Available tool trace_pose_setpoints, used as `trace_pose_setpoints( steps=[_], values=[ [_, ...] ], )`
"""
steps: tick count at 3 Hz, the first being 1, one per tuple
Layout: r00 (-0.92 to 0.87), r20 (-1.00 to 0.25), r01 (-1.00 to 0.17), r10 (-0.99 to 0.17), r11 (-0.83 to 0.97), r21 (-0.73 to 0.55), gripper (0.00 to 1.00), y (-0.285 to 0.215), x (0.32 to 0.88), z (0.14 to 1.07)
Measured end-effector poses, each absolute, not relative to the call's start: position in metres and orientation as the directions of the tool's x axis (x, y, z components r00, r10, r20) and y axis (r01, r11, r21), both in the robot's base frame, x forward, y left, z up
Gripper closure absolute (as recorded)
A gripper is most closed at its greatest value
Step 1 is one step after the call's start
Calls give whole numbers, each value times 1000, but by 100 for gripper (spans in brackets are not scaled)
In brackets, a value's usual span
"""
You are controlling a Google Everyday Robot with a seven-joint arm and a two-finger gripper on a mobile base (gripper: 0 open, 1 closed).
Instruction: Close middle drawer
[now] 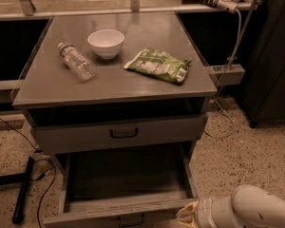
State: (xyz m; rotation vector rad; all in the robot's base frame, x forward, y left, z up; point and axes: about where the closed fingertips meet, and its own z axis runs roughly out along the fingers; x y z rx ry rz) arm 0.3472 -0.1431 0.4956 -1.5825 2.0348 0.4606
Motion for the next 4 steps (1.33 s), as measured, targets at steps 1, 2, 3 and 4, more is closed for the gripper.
trace_pose_setpoints(
  steps=[1, 2, 3, 4],
  values=[
    [-196, -603, -959, -773, 280, -47, 100, -142, 358, 467],
    [-203, -611, -956, -765, 290, -46, 100, -141, 369, 441],
    [-194, -617, -957, -763, 284, -51, 100, -136, 379, 424],
    [-195, -618, -957, -762, 284, -49, 82, -135, 379, 423]
  ],
)
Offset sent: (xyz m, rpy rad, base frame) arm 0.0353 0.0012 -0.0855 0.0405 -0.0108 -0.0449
